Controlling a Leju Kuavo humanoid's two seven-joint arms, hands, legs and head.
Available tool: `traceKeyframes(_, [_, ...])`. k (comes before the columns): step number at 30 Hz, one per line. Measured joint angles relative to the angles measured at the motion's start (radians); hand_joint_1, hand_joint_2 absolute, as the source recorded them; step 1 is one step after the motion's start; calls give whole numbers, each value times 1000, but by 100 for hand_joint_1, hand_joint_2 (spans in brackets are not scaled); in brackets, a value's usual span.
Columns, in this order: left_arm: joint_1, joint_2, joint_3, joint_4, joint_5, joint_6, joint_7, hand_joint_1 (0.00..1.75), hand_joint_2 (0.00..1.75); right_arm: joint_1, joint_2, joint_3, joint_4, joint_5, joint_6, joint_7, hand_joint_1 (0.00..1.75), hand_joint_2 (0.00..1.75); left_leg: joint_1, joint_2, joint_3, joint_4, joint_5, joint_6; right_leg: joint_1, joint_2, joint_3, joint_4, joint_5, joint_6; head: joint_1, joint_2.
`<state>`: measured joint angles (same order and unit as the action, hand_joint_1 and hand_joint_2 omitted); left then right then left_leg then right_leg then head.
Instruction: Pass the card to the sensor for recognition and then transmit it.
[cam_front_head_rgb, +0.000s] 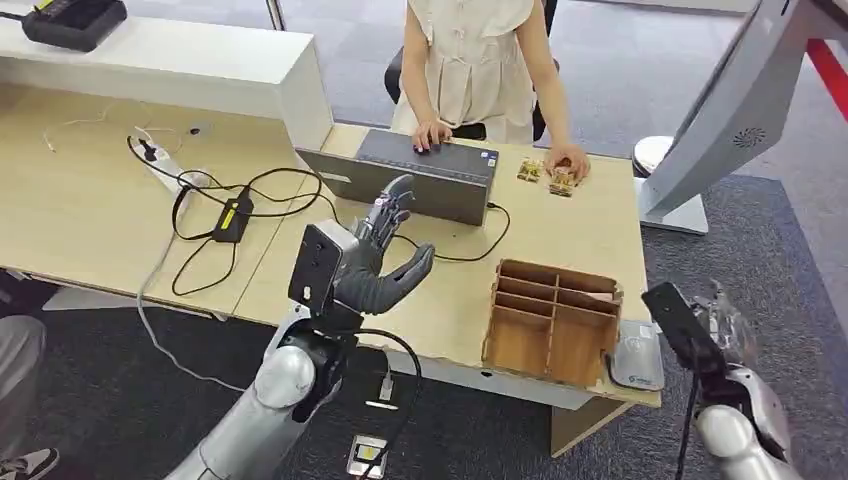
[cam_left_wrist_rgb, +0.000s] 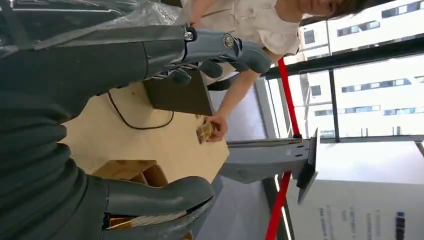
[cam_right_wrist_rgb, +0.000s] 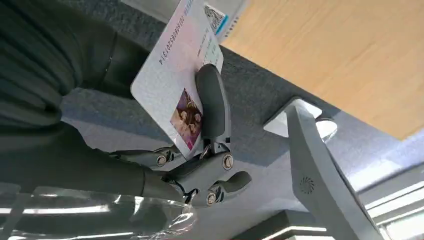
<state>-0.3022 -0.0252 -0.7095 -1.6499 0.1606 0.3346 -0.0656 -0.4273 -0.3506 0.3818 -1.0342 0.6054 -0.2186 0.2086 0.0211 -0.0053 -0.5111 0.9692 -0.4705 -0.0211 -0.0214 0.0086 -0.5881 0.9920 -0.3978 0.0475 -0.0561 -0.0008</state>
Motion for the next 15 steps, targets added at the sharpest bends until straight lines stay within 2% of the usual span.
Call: traceKeyframes(15, [1, 0, 13, -15, -6, 5, 13, 0, 175, 7, 18, 22, 67, -1, 26, 9, 175, 175, 0, 0, 0, 0, 0, 0, 0, 0, 0, 0, 0, 0, 0, 0])
